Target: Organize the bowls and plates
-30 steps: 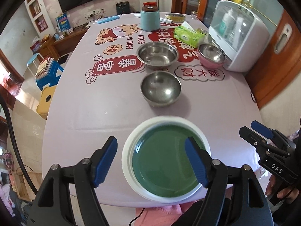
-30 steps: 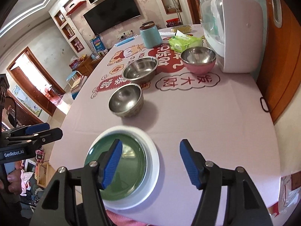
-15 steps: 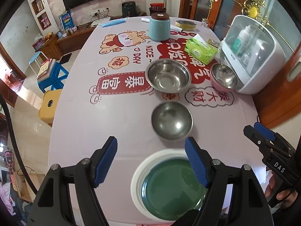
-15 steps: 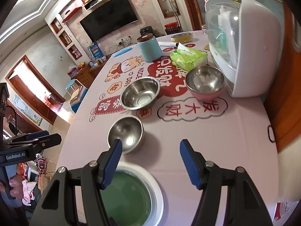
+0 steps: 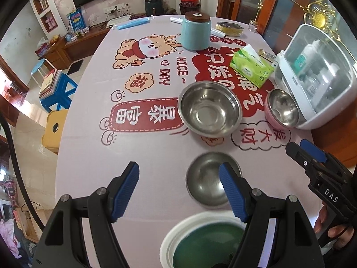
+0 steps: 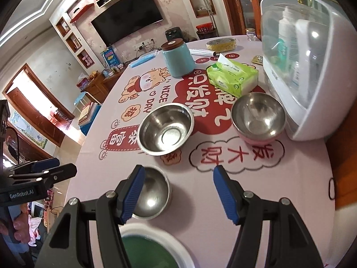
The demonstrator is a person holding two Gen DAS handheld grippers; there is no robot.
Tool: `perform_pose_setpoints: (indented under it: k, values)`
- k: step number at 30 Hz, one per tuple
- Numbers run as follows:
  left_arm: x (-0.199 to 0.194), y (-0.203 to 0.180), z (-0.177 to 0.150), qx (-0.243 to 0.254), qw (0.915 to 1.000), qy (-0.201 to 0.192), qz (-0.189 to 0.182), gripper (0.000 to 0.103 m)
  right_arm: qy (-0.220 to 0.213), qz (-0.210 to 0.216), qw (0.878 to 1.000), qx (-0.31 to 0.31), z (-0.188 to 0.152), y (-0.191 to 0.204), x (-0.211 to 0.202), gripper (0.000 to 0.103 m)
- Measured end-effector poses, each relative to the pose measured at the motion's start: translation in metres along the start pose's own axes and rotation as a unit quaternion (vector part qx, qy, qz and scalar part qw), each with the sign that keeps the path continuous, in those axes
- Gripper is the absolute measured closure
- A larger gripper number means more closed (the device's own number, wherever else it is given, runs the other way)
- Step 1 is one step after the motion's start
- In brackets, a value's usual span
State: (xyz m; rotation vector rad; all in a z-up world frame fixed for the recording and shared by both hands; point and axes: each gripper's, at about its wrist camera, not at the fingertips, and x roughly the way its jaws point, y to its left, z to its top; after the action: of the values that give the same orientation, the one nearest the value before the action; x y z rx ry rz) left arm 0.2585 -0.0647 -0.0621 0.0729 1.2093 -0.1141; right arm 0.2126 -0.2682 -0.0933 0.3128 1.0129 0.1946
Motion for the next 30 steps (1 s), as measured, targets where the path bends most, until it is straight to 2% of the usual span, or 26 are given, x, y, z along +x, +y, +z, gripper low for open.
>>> perform_pose_setpoints:
  k: [7, 12, 23, 30]
  values:
    - [0.04, 0.01, 0.027, -0.013, 0.9998, 0.012, -0.009, 0.03, 0.007, -0.006, 1.0, -0.006, 0.02, 0.001, 0.04, 0.039]
    - [0.073, 0.012, 0.039, -0.011, 0.9997, 0.018, -0.015, 0.03, 0.008, -0.006, 1.0, -0.019, 0.02, 0.003, 0.064, 0.039]
    - [0.122, 0.003, 0.05, 0.008, 0.9983, -0.001, -0.058, 0.03, -0.011, 0.002, 1.0, -0.015, 0.015, -0.003, 0.1, 0.039]
    - [0.15, -0.004, 0.054, -0.001, 0.9966, -0.004, -0.082, 0.03, -0.015, 0.01, 1.0, -0.011, 0.011, -0.004, 0.118, 0.039]
